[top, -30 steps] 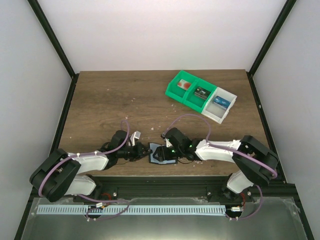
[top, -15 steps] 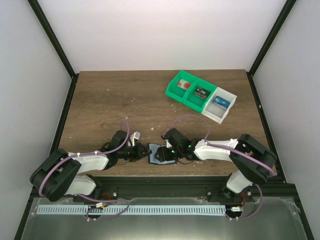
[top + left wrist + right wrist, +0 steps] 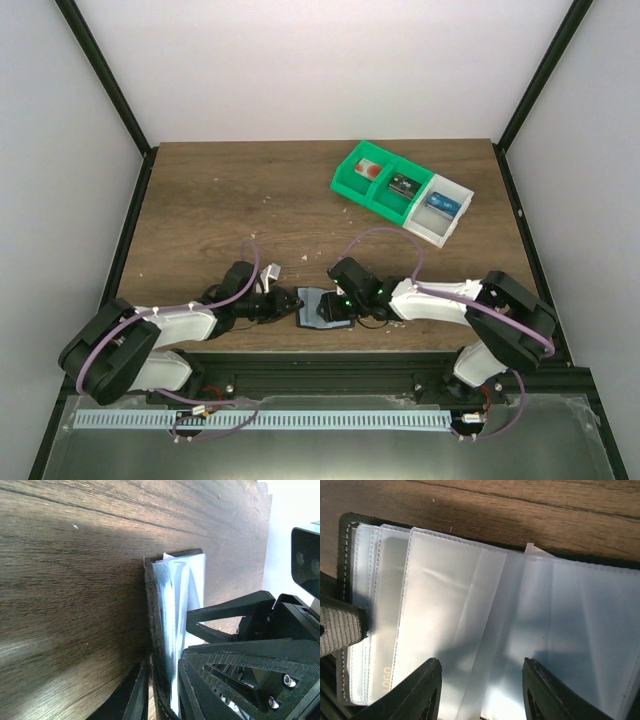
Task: Take the credit cards out of the card holder
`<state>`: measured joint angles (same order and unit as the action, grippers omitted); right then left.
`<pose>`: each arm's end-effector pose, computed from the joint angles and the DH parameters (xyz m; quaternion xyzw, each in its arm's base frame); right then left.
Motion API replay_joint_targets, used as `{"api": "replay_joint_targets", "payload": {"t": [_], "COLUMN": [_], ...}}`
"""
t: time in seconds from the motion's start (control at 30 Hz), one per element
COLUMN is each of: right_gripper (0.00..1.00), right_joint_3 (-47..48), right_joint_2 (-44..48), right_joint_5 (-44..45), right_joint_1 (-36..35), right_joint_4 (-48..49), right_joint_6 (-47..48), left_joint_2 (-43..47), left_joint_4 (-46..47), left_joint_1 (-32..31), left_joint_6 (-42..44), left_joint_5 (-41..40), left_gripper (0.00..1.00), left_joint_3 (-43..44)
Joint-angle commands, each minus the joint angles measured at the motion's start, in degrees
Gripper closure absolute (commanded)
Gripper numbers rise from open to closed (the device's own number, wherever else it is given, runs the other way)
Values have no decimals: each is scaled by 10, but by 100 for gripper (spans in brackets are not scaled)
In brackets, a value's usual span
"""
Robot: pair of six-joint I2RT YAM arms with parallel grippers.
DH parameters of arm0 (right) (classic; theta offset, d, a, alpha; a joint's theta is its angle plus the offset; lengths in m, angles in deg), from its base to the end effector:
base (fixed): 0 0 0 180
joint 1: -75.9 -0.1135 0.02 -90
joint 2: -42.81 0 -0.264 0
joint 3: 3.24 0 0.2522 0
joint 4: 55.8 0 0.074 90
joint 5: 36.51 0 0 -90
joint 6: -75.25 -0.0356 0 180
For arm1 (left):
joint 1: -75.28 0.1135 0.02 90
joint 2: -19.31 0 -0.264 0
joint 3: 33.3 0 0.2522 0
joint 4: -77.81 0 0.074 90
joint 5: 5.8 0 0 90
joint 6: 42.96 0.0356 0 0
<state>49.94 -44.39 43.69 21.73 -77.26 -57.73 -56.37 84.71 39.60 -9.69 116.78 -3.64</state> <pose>0.1578 0.2289 0.1462 -0.1180 0.9445 0.2756 0.1344 0.1598 -0.1384 0.1222 -0.0399 0.8742 -0.4729 0.1025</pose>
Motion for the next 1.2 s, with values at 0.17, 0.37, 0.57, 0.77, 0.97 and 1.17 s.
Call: {"api": "replay_joint_targets", "payload": {"t": [0.17,0.37,0.57,0.77,0.97,1.17], "right_gripper": [45,36,36,43,48,48], "right_joint_3": [11,28,32,34,25,24], "right_joint_2": [47,13,-13,-29,-15,-10], "right_joint_5": [-42,-56,-60,-38,-7,8], "right_joint_1": [-4,-15,-17,-17,-16,-17], "right_joint_4": [20,24,33,14,-3,-15], "right_joint_6": [-9,-7,-10,-8,-10,-12], "left_joint_2": [13,7,7,6,0,-3], "left_joint_4": [7,17,19,20,18,17], "left_joint_1": [-3,-3,-3,-4,-3,-3], "left_joint_6": [8,6,5,5,6,7], "left_joint_5": [-3,3,2,3,3,2], "left_gripper": [94,100,100,100,100,100], "left_joint_3": [7,4,2,1,4,5]}}
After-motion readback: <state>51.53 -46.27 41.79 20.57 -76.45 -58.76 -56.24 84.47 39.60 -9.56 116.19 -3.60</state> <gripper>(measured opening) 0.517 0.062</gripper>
